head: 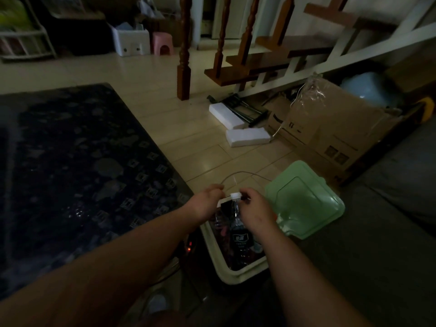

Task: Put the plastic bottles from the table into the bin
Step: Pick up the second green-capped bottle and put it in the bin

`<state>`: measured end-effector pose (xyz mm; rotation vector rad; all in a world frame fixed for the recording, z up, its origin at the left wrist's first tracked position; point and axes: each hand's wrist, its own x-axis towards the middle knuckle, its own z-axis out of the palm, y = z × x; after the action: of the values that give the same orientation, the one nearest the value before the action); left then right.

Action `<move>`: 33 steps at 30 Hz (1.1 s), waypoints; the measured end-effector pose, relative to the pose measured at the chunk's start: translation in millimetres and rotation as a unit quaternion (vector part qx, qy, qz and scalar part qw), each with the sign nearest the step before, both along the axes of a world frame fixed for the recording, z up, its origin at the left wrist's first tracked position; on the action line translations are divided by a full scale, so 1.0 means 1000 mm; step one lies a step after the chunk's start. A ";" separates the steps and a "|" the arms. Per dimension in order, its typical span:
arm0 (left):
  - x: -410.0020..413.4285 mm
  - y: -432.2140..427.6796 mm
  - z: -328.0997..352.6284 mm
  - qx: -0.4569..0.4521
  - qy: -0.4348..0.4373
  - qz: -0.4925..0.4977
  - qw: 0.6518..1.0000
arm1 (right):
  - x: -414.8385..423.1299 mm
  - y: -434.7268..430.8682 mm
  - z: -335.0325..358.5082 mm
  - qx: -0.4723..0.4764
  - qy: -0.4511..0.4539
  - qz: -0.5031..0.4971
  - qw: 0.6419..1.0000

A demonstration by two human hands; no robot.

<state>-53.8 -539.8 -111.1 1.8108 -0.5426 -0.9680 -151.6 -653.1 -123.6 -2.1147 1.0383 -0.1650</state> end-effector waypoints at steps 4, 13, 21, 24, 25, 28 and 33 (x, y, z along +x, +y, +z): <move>0.007 0.016 0.018 -0.033 0.004 0.047 0.998 | 0.007 0.007 0.026 -0.009 -0.056 -0.003 0.998; 0.023 0.068 0.072 -0.088 -0.099 0.103 0.986 | 0.031 0.049 0.075 -0.016 -0.150 0.032 0.988; 0.033 0.119 0.115 -0.132 -0.138 0.136 0.972 | 0.052 0.095 0.115 -0.022 -0.202 0.070 0.977; 0.039 0.143 0.122 -0.138 -0.153 0.145 0.968 | 0.061 0.115 0.129 -0.025 -0.216 0.082 0.973; 0.040 0.152 0.124 -0.142 -0.158 0.148 0.966 | 0.065 0.123 0.133 -0.026 -0.220 0.085 0.971; 0.048 0.182 0.126 -0.149 -0.169 0.160 0.961 | 0.076 0.148 0.141 -0.030 -0.235 0.096 0.967; 0.063 0.238 0.131 -0.154 -0.182 0.206 0.949 | 0.103 0.200 0.147 -0.001 -0.247 0.130 0.960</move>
<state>9.1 -301.7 19.6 1.7249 -0.4796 -0.2470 -48.2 -452.8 23.0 -2.0372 0.4605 -0.5327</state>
